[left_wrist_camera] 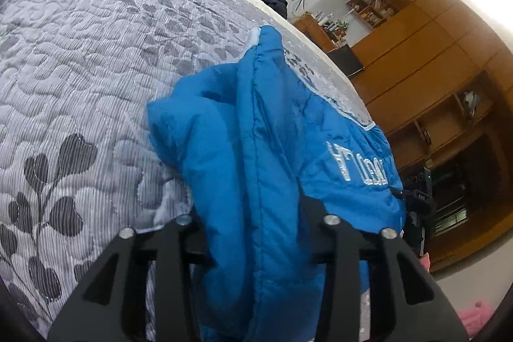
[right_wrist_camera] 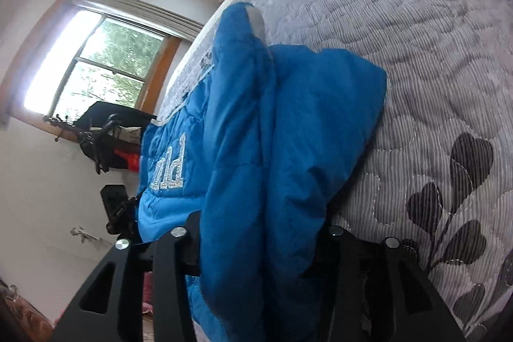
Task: Fold large clothes
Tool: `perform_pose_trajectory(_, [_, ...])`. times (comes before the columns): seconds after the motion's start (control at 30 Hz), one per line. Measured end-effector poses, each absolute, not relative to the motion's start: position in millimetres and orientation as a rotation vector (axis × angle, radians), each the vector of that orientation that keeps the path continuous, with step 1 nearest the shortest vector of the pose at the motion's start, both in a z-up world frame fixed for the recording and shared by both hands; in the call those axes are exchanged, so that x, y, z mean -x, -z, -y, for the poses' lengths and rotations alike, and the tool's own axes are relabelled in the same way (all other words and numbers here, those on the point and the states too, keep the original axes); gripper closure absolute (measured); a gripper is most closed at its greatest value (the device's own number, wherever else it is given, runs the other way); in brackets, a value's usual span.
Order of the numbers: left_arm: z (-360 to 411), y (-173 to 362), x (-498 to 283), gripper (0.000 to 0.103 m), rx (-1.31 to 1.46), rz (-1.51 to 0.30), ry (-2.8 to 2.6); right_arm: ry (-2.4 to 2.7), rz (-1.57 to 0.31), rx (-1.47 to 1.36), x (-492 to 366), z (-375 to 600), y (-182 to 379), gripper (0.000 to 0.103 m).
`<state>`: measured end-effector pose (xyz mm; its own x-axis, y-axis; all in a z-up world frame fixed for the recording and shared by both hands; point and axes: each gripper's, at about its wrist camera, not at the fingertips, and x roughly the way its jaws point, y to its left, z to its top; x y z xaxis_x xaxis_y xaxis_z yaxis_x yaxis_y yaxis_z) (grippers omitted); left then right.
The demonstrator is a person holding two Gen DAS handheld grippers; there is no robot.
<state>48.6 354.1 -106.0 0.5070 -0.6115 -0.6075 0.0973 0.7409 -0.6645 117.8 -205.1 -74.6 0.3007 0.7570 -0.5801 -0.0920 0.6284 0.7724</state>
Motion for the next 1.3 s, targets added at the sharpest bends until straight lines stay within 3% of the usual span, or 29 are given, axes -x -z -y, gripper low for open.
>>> perform_pose_trajectory(0.1, [-364,101,-45,0.053,0.647,-0.972,0.439,-0.588,-1.121,-0.640,-112,209,64,0.047])
perform_pose_trajectory(0.2, [-380,75,-37,0.053,0.598,-0.908,0.363,-0.449,-1.061,-0.490,-102,213,32,0.030])
perform_pose_trajectory(0.4, [-369,23,-45,0.052,0.407,-0.796,0.314,-0.405,-0.969,-0.323,-117,203,-27,0.023])
perform_pose_trajectory(0.63, [-311,37,-111,0.050,0.233,-0.904,0.301,-0.349,-1.067,-0.204,-182,163,-11,0.022])
perform_pose_trajectory(0.67, [-308,43,-120,0.052,0.230,-0.920,0.296,-0.345,-1.085,-0.205,-192,161,-6,0.024])
perform_pose_trajectory(0.73, [-307,51,-133,0.061,0.239,-0.955,0.271,-0.367,-1.108,-0.218,-202,159,7,0.056])
perform_pose_trajectory(0.77, [-307,55,-139,0.077,0.255,-0.969,0.275,-0.380,-1.120,-0.229,-207,158,9,0.064])
perform_pose_trajectory(0.8, [-308,57,-144,0.080,0.274,-0.982,0.276,-0.378,-1.125,-0.240,-211,157,10,0.078])
perform_pose_trajectory(0.83, [-310,58,-147,0.083,0.286,-0.980,0.272,-0.373,-1.122,-0.244,-212,158,8,0.085])
perform_pose_trajectory(1.07, [-308,59,-163,0.088,0.244,-0.942,0.232,-0.385,-1.087,-0.337,-226,176,5,0.090])
perform_pose_trajectory(1.3, [-316,79,-173,0.082,0.284,-0.997,0.238,-0.394,-1.150,-0.428,-233,187,40,0.086])
